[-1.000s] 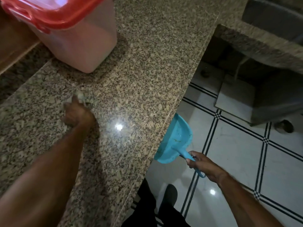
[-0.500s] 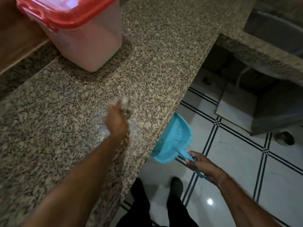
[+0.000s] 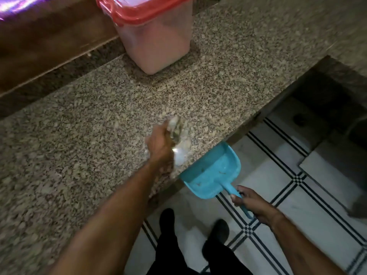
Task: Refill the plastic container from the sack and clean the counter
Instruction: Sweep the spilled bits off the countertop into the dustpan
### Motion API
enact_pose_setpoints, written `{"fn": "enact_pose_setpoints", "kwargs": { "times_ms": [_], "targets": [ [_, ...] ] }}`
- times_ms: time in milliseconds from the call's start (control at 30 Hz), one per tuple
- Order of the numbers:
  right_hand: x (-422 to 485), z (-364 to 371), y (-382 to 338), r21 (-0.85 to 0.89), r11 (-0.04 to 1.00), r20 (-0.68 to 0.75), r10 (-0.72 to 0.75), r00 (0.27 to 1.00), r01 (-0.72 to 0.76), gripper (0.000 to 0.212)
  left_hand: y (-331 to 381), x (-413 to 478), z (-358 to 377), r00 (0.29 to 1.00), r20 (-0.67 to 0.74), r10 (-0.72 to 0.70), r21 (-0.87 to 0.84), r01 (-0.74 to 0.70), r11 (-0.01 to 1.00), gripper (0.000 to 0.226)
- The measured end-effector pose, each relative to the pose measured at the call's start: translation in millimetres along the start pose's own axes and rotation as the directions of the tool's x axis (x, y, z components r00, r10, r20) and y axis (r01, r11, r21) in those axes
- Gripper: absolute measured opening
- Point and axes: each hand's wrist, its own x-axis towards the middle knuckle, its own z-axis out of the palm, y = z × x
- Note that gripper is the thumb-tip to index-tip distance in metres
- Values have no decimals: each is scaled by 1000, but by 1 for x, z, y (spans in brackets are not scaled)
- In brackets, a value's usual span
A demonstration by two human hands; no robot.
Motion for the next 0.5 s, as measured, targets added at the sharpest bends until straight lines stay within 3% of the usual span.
{"fn": "enact_pose_setpoints", "kwargs": {
  "times_ms": [33, 100, 133, 200, 267, 333, 433, 500],
  "targets": [
    [1, -8, 1, -11, 1000, 20, -11, 1000, 11, 7, -7, -3, -10, 993, -82, -88, 84, 95, 992, 42],
    [3, -23, 6, -27, 1000, 39, -11, 999, 12, 5, -38, -18, -25, 927, -204, -315, 203, 354, 913, 43],
    [3, -30, 9, -34, 999, 42, -8, 999, 9, 6, -56, -31, -30, 851, -229, -473, 144, 510, 848, 37],
    [4, -41, 11, -37, 999, 55, -11, 998, 13, 7, -66, -59, -34, 737, -234, -634, 75, 664, 744, 29],
    [6, -50, 14, -48, 999, 79, -10, 997, 14, 8, -47, -73, -18, 704, -190, -684, 9, 698, 716, 36],
    [8, -58, 17, -50, 999, 94, -7, 996, 12, 13, 1, -68, 5, 754, -160, -637, -12, 644, 765, 36],
    [12, -67, 21, -61, 998, 114, 2, 994, 5, 9, 62, -57, 47, 920, -80, -384, -56, 381, 923, 37],
    [10, -74, 22, -55, 998, 112, -1, 994, 7, 6, 79, -51, 64, 948, 19, -319, -75, 319, 945, 39]
  ]
}}
